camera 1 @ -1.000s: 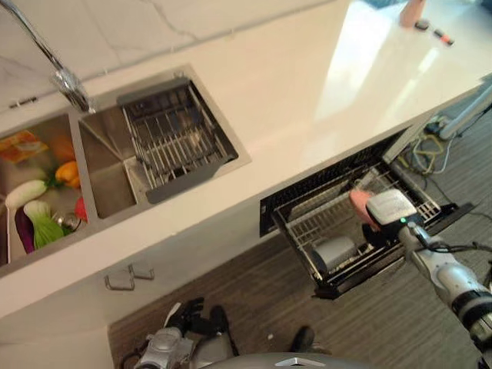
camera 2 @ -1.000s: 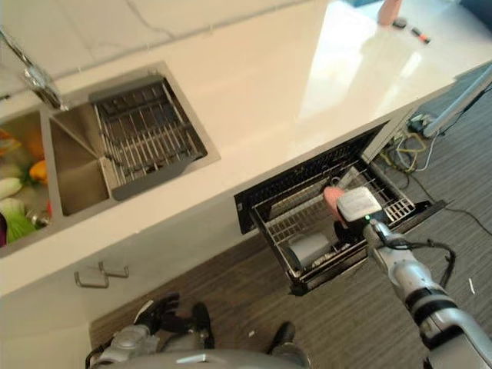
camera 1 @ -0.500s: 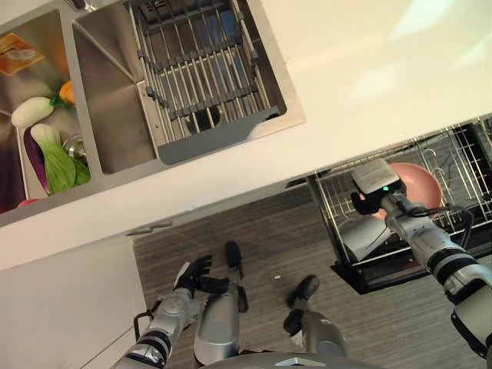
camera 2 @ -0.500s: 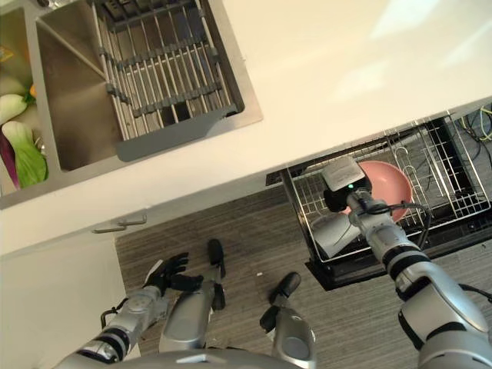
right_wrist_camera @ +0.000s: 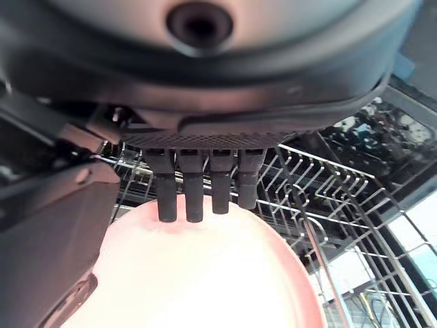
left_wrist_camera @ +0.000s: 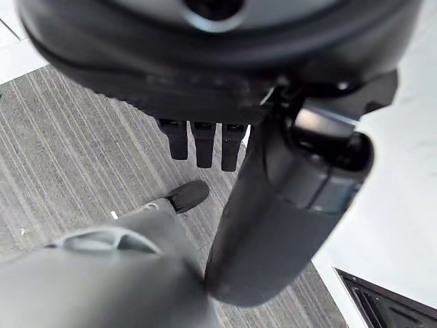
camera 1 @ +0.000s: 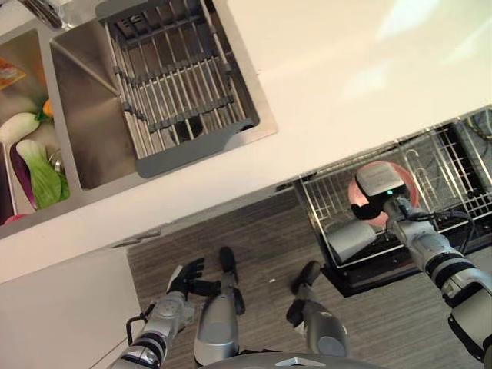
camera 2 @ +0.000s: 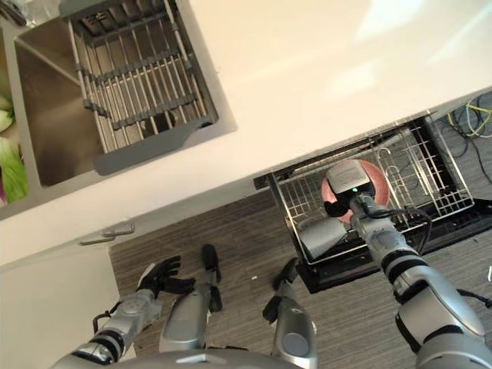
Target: Place the dishes in the dishwasher.
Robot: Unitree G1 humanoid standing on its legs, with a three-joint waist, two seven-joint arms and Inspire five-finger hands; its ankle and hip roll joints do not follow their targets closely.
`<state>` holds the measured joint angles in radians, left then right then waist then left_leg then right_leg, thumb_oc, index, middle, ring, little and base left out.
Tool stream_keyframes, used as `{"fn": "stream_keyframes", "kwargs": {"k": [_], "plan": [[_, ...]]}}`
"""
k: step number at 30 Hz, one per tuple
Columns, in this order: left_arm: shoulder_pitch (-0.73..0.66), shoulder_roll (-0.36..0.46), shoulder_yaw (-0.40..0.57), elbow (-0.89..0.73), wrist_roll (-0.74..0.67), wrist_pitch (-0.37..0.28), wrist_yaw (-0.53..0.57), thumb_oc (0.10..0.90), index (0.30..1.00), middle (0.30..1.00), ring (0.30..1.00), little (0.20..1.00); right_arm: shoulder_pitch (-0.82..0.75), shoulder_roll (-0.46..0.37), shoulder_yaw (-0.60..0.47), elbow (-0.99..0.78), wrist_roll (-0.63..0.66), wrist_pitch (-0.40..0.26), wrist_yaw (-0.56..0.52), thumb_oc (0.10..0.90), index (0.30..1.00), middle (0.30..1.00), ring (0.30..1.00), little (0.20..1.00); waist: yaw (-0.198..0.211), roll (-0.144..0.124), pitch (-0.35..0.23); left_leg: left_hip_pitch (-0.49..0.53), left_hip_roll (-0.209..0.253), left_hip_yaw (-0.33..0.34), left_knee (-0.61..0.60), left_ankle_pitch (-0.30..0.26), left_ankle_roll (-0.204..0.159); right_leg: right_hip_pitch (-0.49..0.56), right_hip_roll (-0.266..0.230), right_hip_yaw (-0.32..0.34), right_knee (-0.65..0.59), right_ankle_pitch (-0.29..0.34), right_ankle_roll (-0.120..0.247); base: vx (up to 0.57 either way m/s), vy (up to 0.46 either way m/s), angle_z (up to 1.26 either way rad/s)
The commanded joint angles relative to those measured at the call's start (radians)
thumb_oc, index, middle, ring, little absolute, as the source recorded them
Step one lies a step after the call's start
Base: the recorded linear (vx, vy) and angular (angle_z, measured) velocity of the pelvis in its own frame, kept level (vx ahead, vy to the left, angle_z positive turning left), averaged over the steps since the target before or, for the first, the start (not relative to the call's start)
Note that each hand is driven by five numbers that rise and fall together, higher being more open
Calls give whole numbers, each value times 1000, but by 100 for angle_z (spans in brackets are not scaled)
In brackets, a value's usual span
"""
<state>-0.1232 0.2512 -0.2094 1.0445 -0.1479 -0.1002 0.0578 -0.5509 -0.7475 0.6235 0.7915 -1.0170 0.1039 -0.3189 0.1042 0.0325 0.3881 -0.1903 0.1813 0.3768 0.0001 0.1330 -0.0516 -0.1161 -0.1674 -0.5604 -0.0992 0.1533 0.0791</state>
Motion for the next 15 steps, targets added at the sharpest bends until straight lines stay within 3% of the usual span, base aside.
{"fn": "stream_keyframes", "kwargs": {"k": [1, 7, 8, 10, 11, 13, 14, 15], "plan": [[56, -5, -53, 26, -4, 0, -6, 800, 900, 900, 900, 900, -26, -55, -98, -76, 80, 33, -99, 800, 900, 900, 900, 900, 13, -10, -68, -21, -20, 22, -85, -3, -58, 16, -59, 31, 18, -70, 116, 34, -15, -4], [102, -13, 28, 73, 60, 30, -18, 800, 900, 900, 900, 900, 243, -85, -391, -379, 199, -15, -160, 800, 900, 900, 900, 900, -41, -45, -163, 71, -20, 47, -84, -36, -48, 94, -45, 36, 17, -97, 111, 89, -36, -7], [102, -13, 28, 73, 60, 30, -18, 800, 900, 900, 900, 900, 243, -85, -391, -379, 199, -15, -160, 800, 900, 900, 900, 900, -41, -45, -163, 71, -20, 47, -84, -36, -48, 94, -45, 36, 17, -97, 111, 69, -33, -9], [108, -20, 51, 102, 78, 35, -22, 800, 900, 900, 900, 900, 339, -80, -509, -482, 252, -38, -177, 800, 900, 900, 900, 900, -57, -51, -189, 105, -21, 55, -84, -46, -46, 123, -40, 40, 16, -109, 111, 92, -34, -4], [113, -31, 79, 130, 90, 43, -26, 800, 900, 900, 900, 900, 425, -70, -642, -568, 319, -54, -194, 800, 900, 900, 900, 900, -78, -55, -217, 138, -22, 63, -83, -54, -45, 148, -33, 45, 17, -118, 110, 115, -33, -19], [116, -33, 82, 134, 92, 44, -26, 800, 900, 900, 900, 900, 474, -60, -700, -610, 344, -65, -188, 800, 900, 900, 900, 900, -77, -56, -228, 152, -22, 65, -83, -59, -44, 158, -32, 48, 17, -121, 110, 82, -18, -19], [116, -45, 110, 162, 92, 54, -23, 800, 900, 900, 900, 900, 528, -22, -804, -633, 426, -69, -205, 800, 900, 900, 900, 900, -98, -56, -255, 181, -22, 75, -84, -66, -42, 175, -28, 56, 17, -124, 108, 58, -7, -21], [116, -44, 106, 164, 92, 53, -24, 800, 900, 900, 900, 900, 540, -20, -813, -641, 429, -69, -202, 800, 900, 900, 900, 900, -94, -57, -254, 183, -22, 75, -84, -67, -42, 176, -28, 56, 17, -124, 108, 58, -10, -22]]}}
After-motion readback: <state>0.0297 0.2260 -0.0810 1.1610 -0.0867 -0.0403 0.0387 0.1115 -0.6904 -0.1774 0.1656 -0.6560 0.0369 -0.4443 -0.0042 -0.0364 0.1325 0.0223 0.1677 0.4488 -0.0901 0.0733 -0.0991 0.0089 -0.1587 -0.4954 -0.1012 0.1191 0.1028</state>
